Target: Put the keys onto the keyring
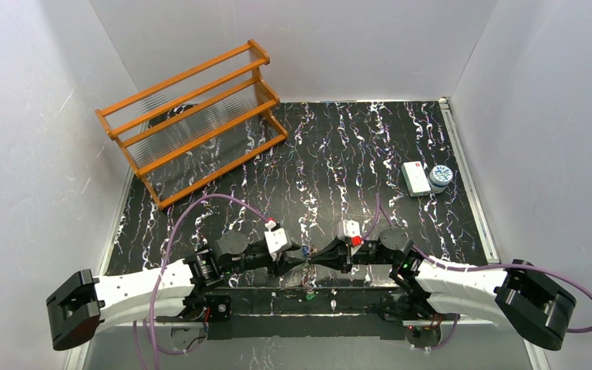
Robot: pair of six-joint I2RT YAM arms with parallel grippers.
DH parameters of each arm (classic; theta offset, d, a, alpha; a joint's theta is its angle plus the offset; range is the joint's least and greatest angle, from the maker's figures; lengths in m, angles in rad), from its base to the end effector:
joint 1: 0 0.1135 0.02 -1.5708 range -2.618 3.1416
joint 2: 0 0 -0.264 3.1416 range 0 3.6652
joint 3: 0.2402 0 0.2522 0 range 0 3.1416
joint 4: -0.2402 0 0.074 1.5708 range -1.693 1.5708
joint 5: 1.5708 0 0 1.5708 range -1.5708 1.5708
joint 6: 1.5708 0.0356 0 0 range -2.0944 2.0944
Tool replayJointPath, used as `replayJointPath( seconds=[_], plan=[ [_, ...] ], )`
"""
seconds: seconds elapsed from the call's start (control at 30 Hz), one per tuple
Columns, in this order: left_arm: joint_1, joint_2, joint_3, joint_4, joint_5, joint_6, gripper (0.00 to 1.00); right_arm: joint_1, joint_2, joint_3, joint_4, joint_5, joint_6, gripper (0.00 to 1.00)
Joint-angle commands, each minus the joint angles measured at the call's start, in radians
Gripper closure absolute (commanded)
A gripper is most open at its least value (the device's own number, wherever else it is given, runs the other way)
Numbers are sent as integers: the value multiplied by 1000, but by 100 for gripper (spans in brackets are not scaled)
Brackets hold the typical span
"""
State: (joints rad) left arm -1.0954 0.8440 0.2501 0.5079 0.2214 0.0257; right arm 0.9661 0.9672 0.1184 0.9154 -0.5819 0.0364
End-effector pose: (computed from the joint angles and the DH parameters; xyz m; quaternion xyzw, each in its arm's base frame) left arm 0.0798 -0.1721 0.2141 0.4526 0.5806 -0.4125 0.5366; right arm 0.0866 0.1597 0.1936 -0.4806 0.4911 0.5080 0.5193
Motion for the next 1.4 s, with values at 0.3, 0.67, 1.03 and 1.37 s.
replayJointPath(
  seconds=[0.3, 0.67, 1.03, 1.37],
  plan=[
    [-7, -10, -37, 104, 74, -16, 67, -2, -7, 15, 69, 16, -10, 99],
    [-8, 76, -17, 164, 105, -18, 69, -1, -8, 12, 65, 12, -10, 99],
    [-8, 16, -43, 164, 89, -20, 78, -1, -9, 12, 66, 12, -9, 99],
    [-8, 71, -38, 162, 63, -19, 89, -1, -14, 12, 66, 8, -5, 99]
  ],
)
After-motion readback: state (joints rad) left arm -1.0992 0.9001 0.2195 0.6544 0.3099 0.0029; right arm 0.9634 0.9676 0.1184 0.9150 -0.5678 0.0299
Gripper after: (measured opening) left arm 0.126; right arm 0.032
